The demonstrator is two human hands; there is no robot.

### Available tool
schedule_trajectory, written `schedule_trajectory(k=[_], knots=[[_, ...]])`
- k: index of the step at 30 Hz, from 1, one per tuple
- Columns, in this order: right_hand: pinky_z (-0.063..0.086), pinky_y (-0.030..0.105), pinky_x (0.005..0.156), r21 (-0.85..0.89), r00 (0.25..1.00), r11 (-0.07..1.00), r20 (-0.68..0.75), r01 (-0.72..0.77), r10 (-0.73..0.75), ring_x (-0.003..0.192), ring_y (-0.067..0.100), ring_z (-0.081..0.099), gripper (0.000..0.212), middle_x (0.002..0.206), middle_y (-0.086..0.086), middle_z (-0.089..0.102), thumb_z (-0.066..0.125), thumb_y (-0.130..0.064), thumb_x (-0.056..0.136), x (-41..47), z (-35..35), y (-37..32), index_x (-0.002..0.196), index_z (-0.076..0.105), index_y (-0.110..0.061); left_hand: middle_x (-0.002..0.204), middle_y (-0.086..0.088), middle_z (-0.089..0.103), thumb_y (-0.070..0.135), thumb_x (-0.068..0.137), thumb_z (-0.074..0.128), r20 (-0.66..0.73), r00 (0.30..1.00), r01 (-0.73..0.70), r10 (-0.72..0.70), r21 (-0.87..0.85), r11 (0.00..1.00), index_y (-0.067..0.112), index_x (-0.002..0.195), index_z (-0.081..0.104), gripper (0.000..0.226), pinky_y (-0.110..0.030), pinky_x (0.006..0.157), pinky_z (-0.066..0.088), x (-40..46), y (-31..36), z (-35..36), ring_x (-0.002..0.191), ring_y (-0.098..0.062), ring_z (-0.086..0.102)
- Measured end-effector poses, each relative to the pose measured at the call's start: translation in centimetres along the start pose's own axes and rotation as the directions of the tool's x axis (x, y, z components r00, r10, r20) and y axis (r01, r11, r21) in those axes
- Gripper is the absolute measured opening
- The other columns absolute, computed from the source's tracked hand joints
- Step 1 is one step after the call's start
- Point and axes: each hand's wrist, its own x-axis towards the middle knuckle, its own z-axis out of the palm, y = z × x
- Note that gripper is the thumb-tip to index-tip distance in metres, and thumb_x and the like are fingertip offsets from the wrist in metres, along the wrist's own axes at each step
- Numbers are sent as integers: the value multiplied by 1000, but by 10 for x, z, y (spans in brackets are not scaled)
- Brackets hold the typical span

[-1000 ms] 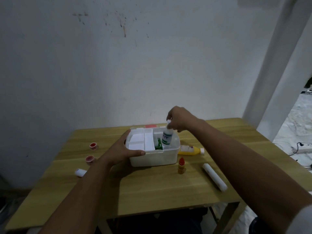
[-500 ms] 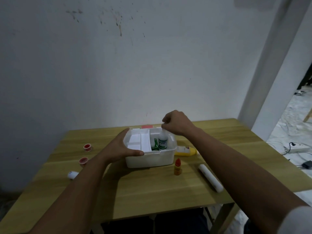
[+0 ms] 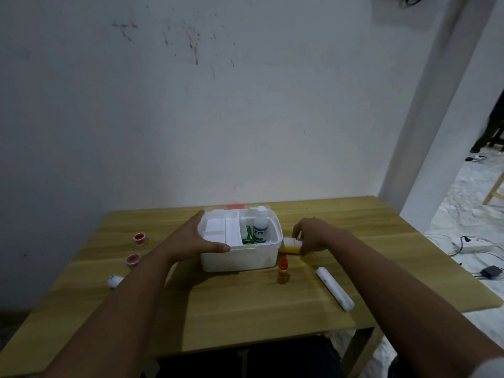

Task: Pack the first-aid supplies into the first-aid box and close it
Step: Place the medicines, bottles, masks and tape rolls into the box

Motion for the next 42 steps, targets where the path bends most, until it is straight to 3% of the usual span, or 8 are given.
schedule_trajectory(k=[4, 9, 17, 23, 29, 34, 38, 42], knots=[[57, 36, 91, 46, 999, 998, -24, 29, -28, 104, 19, 66, 53, 119, 2, 71, 90, -29, 74, -5, -11, 9, 124, 74, -20, 122, 26, 55, 54, 52, 95, -33, 999, 0, -1, -17, 1000, 36, 141, 44, 104, -17, 73, 46, -3, 0, 3, 105, 8, 52], [64, 30, 66, 285, 994, 958, -113, 37, -5, 77, 18, 73, 42, 98, 8, 76, 88, -20, 80, -22, -50, 21, 119, 76, -12, 121, 27, 55, 52, 51, 96, -51, 999, 9, -13, -77, 997, 38, 136, 44, 101, -19, 75, 47, -4, 1, 5, 108, 6, 52], [65, 38, 68, 497, 940, 839, -338, 222, -49, 80, 26, 78, 35, 93, 13, 76, 89, -11, 77, -50, -118, 3, 105, 69, -10, 121, 24, 53, 65, 36, 93, -37, 999, 30, -34, -103, 994, 39, 137, 40, 117, -20, 76, 46, -6, 2, 5, 112, -7, 52], [64, 31, 64, 396, 965, 892, -223, 219, -138, 78, 23, 79, 31, 92, 11, 77, 87, -13, 79, -39, -114, -40, 105, 71, -11, 132, 12, 50, 74, 29, 88, -20, 998, 61, -63, -73, 995, 32, 150, 34, 139, -26, 80, 48, -6, 1, 4, 119, -15, 49], [64, 29, 62, 178, 981, 970, -129, 166, -144, 73, 22, 77, 28, 85, 12, 76, 85, -12, 82, -13, -82, -71, 107, 75, -5, 115, 31, 48, 73, 27, 88, -11, 999, 41, -42, -82, 996, 44, 130, 36, 118, -20, 75, 46, -9, 9, 5, 102, 4, 50], [62, 36, 79, 23, 975, 989, -171, 146, -140, 89, 24, 71, 38, 100, 10, 76, 92, -16, 73, 1, -55, -87, 106, 76, -5, 138, 11, 51, 73, 31, 90, -19, 996, 83, -84, -42, 996, 30, 153, 34, 140, -37, 94, 50, -10, 6, 2, 122, -16, 49], [58, 35, 80, 20, 970, 986, -183, 168, -161, 98, 26, 69, 41, 108, 10, 74, 91, -14, 74, -1, -52, -96, 111, 75, -6, 140, 9, 49, 75, 29, 88, -15, 995, 94, -94, -27, 995, 28, 155, 31, 146, -41, 98, 50, -11, 8, 2, 125, -18, 48], [50, 30, 74, 110, 972, 977, -172, 181, -161, 102, 25, 66, 55, 114, 6, 68, 91, -21, 74, -13, -60, -90, 123, 71, -9, 128, 16, 49, 78, 24, 86, -6, 998, 70, -70, -56, 996, 31, 150, 34, 144, -27, 82, 48, -11, 12, 4, 118, -15, 48]])
